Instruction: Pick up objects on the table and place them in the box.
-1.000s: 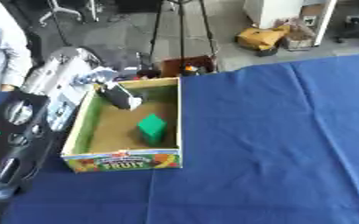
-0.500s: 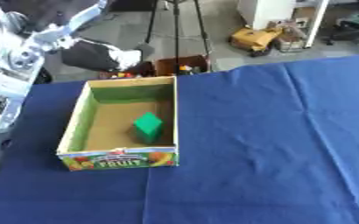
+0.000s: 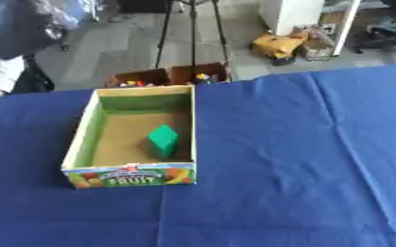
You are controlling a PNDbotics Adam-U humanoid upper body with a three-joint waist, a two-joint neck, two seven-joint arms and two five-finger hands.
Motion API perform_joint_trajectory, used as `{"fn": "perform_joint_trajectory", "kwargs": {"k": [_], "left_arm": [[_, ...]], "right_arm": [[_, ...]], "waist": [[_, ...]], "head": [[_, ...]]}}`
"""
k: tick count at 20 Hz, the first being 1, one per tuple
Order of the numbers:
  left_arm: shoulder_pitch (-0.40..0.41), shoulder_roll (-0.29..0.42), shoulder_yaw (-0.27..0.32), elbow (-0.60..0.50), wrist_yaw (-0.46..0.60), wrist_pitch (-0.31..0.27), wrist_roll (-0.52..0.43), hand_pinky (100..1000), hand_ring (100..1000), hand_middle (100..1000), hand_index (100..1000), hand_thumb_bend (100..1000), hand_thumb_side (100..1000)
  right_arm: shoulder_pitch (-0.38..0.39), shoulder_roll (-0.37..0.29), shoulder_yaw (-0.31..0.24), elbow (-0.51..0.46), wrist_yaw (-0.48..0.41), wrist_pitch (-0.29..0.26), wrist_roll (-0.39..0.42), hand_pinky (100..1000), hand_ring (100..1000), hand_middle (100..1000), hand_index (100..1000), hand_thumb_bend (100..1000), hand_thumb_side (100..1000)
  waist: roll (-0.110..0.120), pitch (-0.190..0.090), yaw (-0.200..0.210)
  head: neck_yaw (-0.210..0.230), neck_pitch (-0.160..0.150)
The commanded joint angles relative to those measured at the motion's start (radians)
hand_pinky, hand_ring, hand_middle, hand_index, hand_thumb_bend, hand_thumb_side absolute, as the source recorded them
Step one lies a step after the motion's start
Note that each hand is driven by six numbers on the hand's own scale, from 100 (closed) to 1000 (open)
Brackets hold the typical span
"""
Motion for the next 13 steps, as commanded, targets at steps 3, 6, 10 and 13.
{"fn": "perform_joint_trajectory", "kwargs": {"k": [3, 6, 10, 13], "left_arm": [[0.031, -0.008, 0.051, -0.039, 0.289, -0.067, 0.204, 769, 855, 865, 1000, 380, 1000], [0.056, -0.010, 0.067, -0.040, 0.372, -0.133, 0.275, 776, 857, 867, 1000, 349, 1000], [0.089, -0.030, 0.082, -0.040, 0.406, -0.190, 0.310, 771, 843, 824, 1000, 375, 1000], [0.111, -0.054, 0.097, -0.040, 0.410, -0.227, 0.333, 767, 838, 827, 1000, 392, 1000]], "right_arm": [[-0.018, -0.018, -0.013, -0.020, 0.015, -0.002, -0.014, 715, 687, 498, 651, 100, 721], [-0.023, -0.022, -0.016, -0.020, 0.020, -0.004, -0.023, 713, 687, 501, 651, 100, 722], [-0.031, -0.026, -0.017, -0.020, 0.027, -0.006, -0.036, 710, 687, 506, 649, 100, 724], [-0.034, -0.028, -0.017, -0.020, 0.032, -0.008, -0.044, 707, 687, 509, 649, 100, 725]], "waist": [[-0.010, -0.013, 0.005], [-0.013, -0.011, 0.009], [-0.017, -0.012, 0.016], [-0.022, -0.015, 0.021]], "head": [[-0.009, -0.006], [-0.013, -0.001], [-0.018, 0.007], [-0.025, 0.011]]}}
